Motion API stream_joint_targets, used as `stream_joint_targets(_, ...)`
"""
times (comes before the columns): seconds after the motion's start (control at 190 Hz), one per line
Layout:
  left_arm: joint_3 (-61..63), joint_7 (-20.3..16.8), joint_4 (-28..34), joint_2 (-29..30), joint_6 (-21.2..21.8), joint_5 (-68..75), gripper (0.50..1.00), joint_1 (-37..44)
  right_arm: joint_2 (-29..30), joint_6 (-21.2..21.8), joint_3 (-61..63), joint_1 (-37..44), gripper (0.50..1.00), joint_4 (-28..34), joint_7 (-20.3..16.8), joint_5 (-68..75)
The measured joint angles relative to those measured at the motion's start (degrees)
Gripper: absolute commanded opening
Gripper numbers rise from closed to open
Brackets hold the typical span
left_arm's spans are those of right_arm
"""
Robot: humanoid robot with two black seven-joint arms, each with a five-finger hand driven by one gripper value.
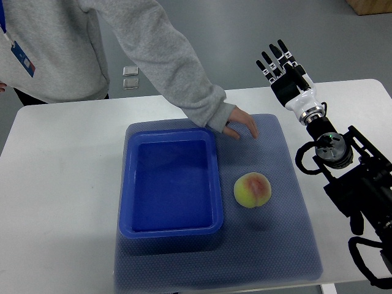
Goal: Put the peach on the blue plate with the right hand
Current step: 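Move the right hand forward over the mat toward the peach, then lower the open right hand around the peach beside the blue tray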
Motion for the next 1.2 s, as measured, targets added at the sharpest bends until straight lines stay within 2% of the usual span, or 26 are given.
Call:
stream_joint_targets(0.316, 0.0, 0.0, 0.0, 0.0, 0.2, 0.0, 1.0, 0.0, -0.2, -0.8, -0.8, 0.2, 0.932, 0.1, -0.1, -0.6)
stream_joint_targets(0.447, 0.0, 0.0, 0.0, 0.0, 0.0, 0.0, 1.0, 0.0, -2.0, -0.7, -6.4, 0.9, 0.932, 2.0, -0.2, -3.1)
stream_joint_targets(0.621, 0.0, 0.0, 0.0, 0.0, -0.1, 0.0, 1.0, 0.0, -11.1, 2.8, -15.7, 3.8, 0.932, 5.8, -1.9, -9.5)
stream_joint_targets(0.726, 0.0, 0.0, 0.0, 0.0, -0.1, 0.0, 1.0, 0.0, -17.1, 5.7, -22.8, 7.1, 0.932, 7.2, -4.3, -16.8)
stream_joint_targets(0.879, 0.0, 0.0, -0.6, 0.0, -0.2, 0.1, 1.0, -0.1, -25.6, 8.4, -38.8, 16.4, 0.932, 9.9, -8.8, -34.3)
stream_joint_targets(1.026, 0.0, 0.0, -1.0, 0.0, -0.2, 0.1, 1.0, -0.5, -34.9, 15.3, -51.0, 26.0, 0.932, 19.5, -14.1, -41.4)
stream_joint_targets(1.2, 0.0, 0.0, -1.1, 0.0, -0.2, 0.1, 1.0, -0.5, -42.5, 16.9, -57.9, 32.9, 0.932, 32.8, -15.8, -41.8)
